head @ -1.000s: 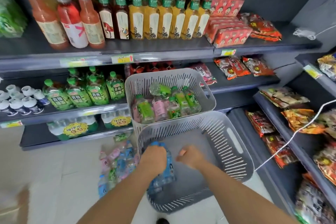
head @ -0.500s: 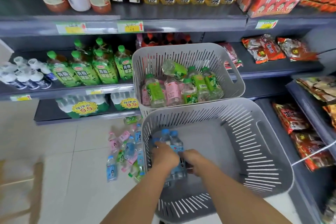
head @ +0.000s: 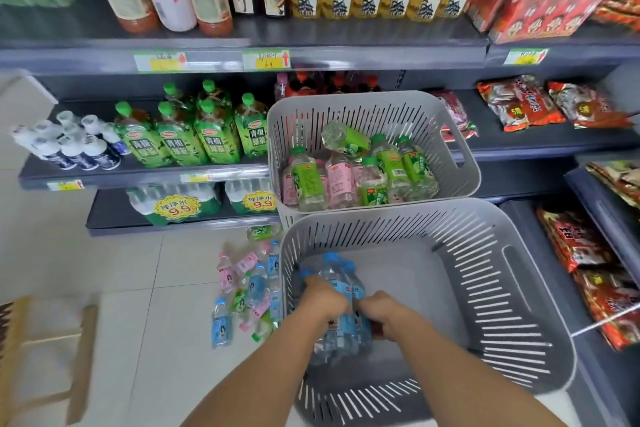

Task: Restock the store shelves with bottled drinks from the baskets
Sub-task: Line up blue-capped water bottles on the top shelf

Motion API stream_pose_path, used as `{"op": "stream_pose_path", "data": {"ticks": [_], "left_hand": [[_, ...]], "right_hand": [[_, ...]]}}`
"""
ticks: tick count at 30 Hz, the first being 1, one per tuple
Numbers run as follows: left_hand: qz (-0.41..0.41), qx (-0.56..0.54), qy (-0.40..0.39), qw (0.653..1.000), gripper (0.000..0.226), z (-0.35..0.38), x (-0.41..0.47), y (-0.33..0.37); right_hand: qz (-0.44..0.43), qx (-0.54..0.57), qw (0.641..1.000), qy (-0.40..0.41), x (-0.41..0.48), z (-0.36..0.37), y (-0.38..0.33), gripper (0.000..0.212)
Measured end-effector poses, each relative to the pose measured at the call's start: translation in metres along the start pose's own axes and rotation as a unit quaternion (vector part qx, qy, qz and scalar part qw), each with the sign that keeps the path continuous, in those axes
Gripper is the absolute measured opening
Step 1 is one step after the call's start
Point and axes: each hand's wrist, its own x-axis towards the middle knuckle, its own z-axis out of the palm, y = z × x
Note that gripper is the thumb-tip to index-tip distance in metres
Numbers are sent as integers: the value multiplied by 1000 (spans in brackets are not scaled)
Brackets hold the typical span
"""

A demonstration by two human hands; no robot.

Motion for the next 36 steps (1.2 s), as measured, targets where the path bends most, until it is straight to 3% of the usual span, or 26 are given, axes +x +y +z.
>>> {"op": "stream_pose_path", "data": {"ticks": [2,5,7,12,15,23,26,28,30,32,36], "left_hand": [[13,-22,-34,999,82,-4,-12,4],[22,-92,-87,992,40,-12,-33,11],[31,-142,-133,980,29,-21,-53,20],[92,-190,-181,960,47,-49,-90,46],[130,-207,-188,951,38,-72,-110,56],[243,-210,-143,936,50,-165,-156,58],[247,-222,-121,935,85,-207,-160,55],[240,-254,-103,931,92,-237,-152,51],[222,-273,-86,932,76,-268,-171,50],[236,-292,-87,923,32,-295,-189,49],[256,-312,-75,912,21,-345,-195,51]], "right_hand": [[2,-26,1000,-7,-14,-13,-2,27],[-9,-33,999,-28,-43,-40,-10,23],[-35,-17,999,-32,-60,-58,-14,27],[-107,17,993,-47,-97,-85,-29,36],[-139,22,988,-57,-118,-90,-38,34],[-235,78,968,-40,-172,-58,-99,23],[-268,78,960,-30,-192,-31,-126,29],[-287,84,954,-28,-206,-12,-144,29],[-308,96,946,-28,-223,8,-162,21],[-327,105,939,-26,-237,27,-179,22],[-365,111,924,-19,-259,59,-214,23]]}}
